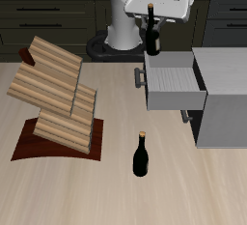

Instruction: Place the wine bottle from the drawer onto the top layer of the wine rack and close the drawer

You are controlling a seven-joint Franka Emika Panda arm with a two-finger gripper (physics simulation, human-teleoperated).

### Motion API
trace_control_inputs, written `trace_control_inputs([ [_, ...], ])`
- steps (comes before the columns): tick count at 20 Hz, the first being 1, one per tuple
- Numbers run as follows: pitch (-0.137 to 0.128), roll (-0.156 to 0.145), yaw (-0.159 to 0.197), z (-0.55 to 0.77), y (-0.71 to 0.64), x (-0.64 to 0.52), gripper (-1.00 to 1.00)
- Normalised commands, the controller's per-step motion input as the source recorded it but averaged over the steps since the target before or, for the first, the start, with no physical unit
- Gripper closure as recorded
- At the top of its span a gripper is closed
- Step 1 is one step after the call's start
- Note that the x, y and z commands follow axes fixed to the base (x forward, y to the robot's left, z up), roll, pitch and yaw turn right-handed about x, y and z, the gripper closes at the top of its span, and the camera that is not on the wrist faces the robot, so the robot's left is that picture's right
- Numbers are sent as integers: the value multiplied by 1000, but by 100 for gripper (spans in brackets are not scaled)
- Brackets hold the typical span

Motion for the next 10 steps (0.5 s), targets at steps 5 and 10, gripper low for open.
trace_control_inputs([
  [5,7,17,-191,39,41,-94,100],
  [10,-11,2,-183,99,-1,-138,100],
])
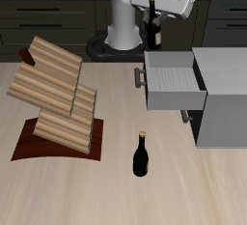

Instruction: Place the wine bottle from the drawer onto the top layer of the wine rack and close the drawer

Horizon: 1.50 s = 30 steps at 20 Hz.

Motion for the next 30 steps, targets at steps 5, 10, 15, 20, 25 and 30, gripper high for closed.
trace_control_inputs([
  [5,13,33,-130,28,97,-16,100],
  [10,6,62,-98,15,176,-64,100],
  [15,29,181,-64,10,282,55,100],
  [20,52,190,-82,-29,289,127,100],
  [25,30,167,-90,58,343,125,100],
  [30,14,138,-41,66,290,98,100],
])
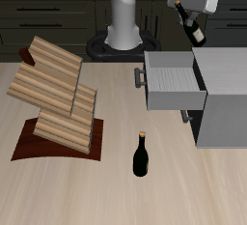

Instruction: Place the wine bottle from the drawer onto the top layer of the wine rack and close the drawer

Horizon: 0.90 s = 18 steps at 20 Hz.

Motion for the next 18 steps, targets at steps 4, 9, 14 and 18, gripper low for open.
trace_control_inputs([
  [4,15,68,-4,49,208,61,100],
  [9,15,38,66,72,239,45,100],
  [14,20,7,56,106,121,206,100],
  [18,32,-26,9,83,-10,304,100],
])
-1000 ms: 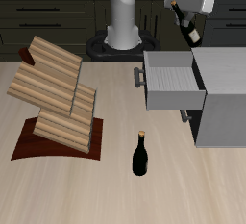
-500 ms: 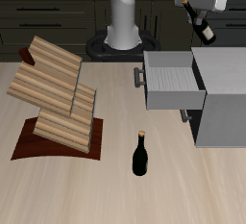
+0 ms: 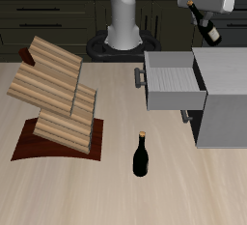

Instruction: Place the wine bottle from the drawer onto the top layer of the wine rack and close the drawer

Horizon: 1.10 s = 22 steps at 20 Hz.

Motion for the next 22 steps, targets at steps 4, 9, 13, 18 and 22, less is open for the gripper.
trace_control_inputs([
  [4,24,-45,43,129,-11,253,100],
  [9,19,-63,-19,129,-143,298,100],
  [13,-1,-67,-12,98,-212,236,100],
  [18,-7,-84,-19,163,-336,271,100],
  [22,32,-120,-55,66,-369,375,100],
])
